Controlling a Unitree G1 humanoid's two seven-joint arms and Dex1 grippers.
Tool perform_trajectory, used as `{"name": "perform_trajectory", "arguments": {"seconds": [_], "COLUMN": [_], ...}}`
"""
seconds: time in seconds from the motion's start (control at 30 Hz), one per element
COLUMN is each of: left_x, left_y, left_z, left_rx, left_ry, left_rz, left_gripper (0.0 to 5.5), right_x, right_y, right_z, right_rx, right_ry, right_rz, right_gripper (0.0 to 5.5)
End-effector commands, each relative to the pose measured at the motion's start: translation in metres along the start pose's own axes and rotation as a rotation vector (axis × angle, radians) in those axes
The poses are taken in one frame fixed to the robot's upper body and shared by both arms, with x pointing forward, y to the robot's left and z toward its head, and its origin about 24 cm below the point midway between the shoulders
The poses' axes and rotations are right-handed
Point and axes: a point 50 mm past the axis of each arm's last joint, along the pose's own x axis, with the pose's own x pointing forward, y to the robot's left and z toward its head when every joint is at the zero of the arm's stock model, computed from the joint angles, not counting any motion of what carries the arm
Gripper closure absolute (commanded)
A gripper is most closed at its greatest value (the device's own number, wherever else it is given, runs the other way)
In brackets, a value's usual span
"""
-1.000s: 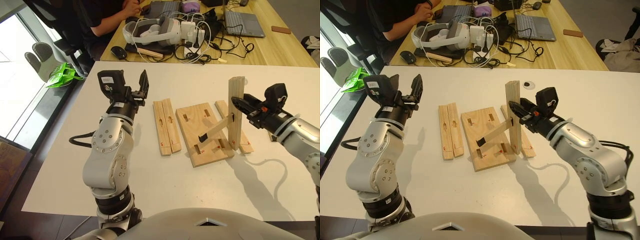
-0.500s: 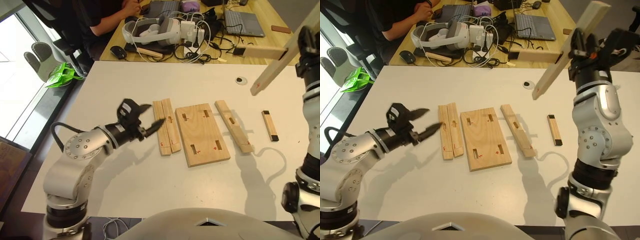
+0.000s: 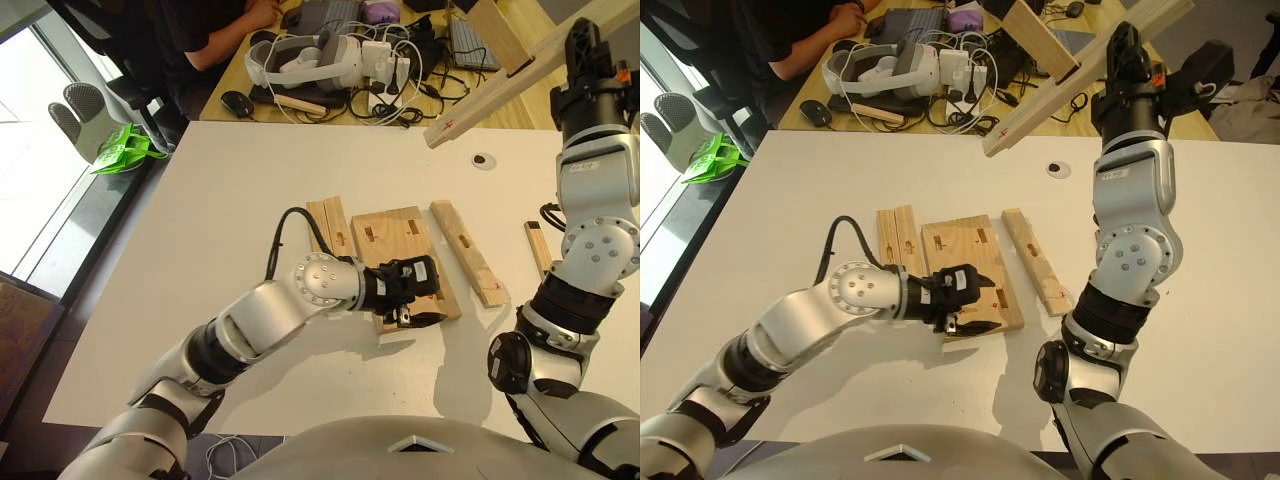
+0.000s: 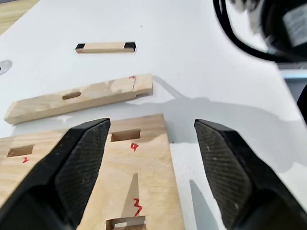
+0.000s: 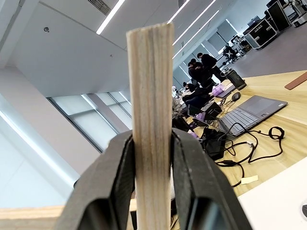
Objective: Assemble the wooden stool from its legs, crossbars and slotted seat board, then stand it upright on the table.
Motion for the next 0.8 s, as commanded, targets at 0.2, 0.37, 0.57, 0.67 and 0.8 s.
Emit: {"name": "perform_trajectory", "arguments": {"seconds": [0.2,0.37,0.57,0.67,0.8], "left_x": [0.025,0.037,0.043,0.044,0.047], "left_y": [-0.011,0.007,0.048,0.058,0.069], "left_z": [-0.004,-0.02,-0.056,-0.063,-0.064], "left_rx": [0.083,0.101,0.143,0.144,0.071], "left_ry": [0.07,0.164,0.347,0.354,0.291], "left_rz": [-0.093,0.005,0.227,0.289,0.389], "left_gripper": [2.25,2.25,2.25,2.25,2.25], "right_x": [0.005,0.004,-0.003,-0.006,-0.01], "right_y": [0.019,0.026,0.032,0.034,0.037], "right_z": [0.006,0.005,0.0,-0.001,-0.007], "right_rx": [0.052,0.033,0.038,0.023,-0.019], "right_ry": [-0.014,-0.013,-0.015,-0.011,0.023], "right_rz": [0.055,0.08,0.095,0.104,0.143], "right_gripper": [4.52,4.52,4.52,4.52,4.52]}}
